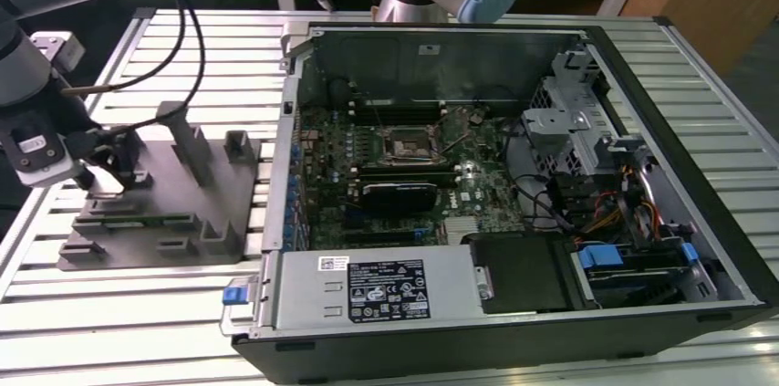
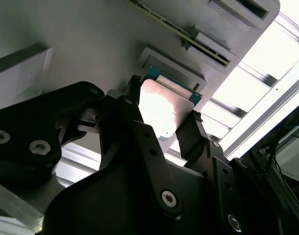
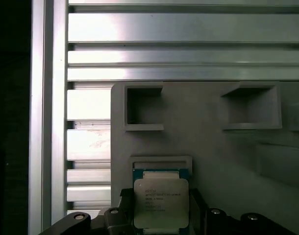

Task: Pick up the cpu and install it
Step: 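Pick up the cpu and move it towards the insertion slot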

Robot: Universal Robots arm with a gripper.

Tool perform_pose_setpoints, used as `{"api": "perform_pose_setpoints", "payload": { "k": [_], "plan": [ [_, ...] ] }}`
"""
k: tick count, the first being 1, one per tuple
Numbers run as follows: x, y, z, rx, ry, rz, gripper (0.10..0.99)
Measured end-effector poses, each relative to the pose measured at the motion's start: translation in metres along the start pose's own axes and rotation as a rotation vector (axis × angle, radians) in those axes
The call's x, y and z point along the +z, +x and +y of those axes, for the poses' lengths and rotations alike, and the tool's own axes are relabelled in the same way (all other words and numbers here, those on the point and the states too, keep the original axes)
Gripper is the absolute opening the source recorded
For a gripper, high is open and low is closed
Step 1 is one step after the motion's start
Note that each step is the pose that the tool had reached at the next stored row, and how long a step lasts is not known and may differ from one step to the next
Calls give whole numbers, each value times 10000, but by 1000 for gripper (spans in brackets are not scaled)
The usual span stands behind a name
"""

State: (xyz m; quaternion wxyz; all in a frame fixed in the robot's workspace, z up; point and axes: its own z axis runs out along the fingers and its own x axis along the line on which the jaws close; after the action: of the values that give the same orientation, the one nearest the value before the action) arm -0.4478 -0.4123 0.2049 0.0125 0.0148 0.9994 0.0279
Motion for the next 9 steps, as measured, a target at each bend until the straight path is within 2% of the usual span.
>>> {"api": "perform_pose_setpoints", "payload": {
  "k": [9],
  "plan": [
    [-162,-4,9,0,0,0,541]
  ]
}}
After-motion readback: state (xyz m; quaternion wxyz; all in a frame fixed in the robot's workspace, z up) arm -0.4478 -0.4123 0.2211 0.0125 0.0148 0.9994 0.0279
